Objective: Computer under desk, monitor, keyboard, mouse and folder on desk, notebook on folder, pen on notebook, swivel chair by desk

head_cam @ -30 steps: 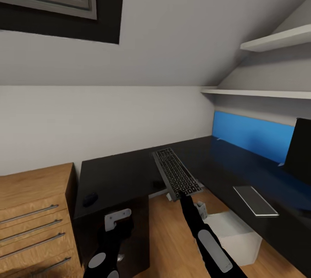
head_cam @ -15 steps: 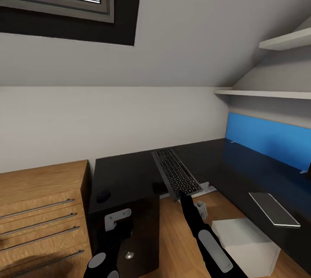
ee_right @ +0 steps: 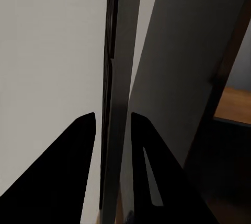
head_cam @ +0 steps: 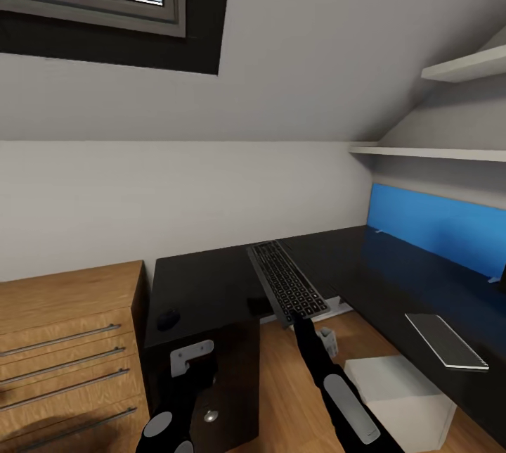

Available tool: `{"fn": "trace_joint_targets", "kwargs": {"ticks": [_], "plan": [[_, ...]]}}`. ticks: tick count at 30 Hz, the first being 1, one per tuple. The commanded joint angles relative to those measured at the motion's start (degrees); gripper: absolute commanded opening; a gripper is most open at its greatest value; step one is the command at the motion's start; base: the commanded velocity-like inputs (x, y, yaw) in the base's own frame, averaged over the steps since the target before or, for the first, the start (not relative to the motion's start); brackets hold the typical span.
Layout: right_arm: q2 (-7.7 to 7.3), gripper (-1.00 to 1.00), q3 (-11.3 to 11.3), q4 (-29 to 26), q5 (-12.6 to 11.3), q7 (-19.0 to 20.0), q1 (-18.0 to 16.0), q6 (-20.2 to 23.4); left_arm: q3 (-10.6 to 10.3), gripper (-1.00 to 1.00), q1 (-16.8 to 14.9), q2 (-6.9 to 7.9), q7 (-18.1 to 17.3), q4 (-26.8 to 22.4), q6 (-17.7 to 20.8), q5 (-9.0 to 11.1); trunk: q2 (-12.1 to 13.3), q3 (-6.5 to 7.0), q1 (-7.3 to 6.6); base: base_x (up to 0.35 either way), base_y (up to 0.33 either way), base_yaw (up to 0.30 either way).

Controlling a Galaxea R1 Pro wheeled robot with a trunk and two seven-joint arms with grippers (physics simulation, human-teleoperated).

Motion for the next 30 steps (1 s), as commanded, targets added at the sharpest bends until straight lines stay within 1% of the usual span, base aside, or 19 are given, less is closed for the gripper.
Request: {"fn": "trace_joint_targets", "kwargs": {"ticks": [1, 7, 13, 19, 24, 30], "plan": [[0.05, -1.0, 0.2, 0.1, -0.7, 0.4, -0.1, -0.4, -0.1, 1.0, 0.0, 0.01, 0.4, -0.1, 0.2, 0.4, 0.0, -0.07, 0.0, 0.0, 0.0, 0.0], [0.07, -1.0, 0.2, 0.0, -0.7, 0.5, -0.1, -0.5, -0.1, 1.0, -0.1, 0.01, 0.4, -0.1, 0.1, 0.3, 0.0, -0.07, 0.0, -0.006, -0.003, 0.0], [0.16, -1.0, 0.2, 0.1, -0.6, 0.4, -0.1, -0.7, -0.1, 1.0, -0.1, 0.01, 0.4, -0.1, 0.1, 0.4, 0.0, 0.05, 0.0, -0.191, -0.187, 0.048], [0.17, -1.0, 0.3, 0.1, -0.6, 0.3, -0.1, -0.8, -0.1, 1.0, -0.1, 0.01, 0.4, -0.1, 0.1, 0.3, 0.0, 0.4, 0.0, -0.214, -0.262, 0.163], [0.17, -1.0, 0.3, 0.1, -0.6, 0.3, -0.1, -0.8, -0.1, 1.0, -0.1, 0.04, 0.4, -0.1, 0.1, 0.3, 0.0, 0.68, 0.0, -0.137, -0.277, 0.21], [0.17, -1.0, 0.3, 0.1, -0.6, 0.3, -0.1, -0.8, -0.1, 1.0, -0.1, 0.02, 0.4, -0.1, 0.1, 0.4, 0.0, 0.92, 0.0, -0.023, -0.062, 0.241]]}}
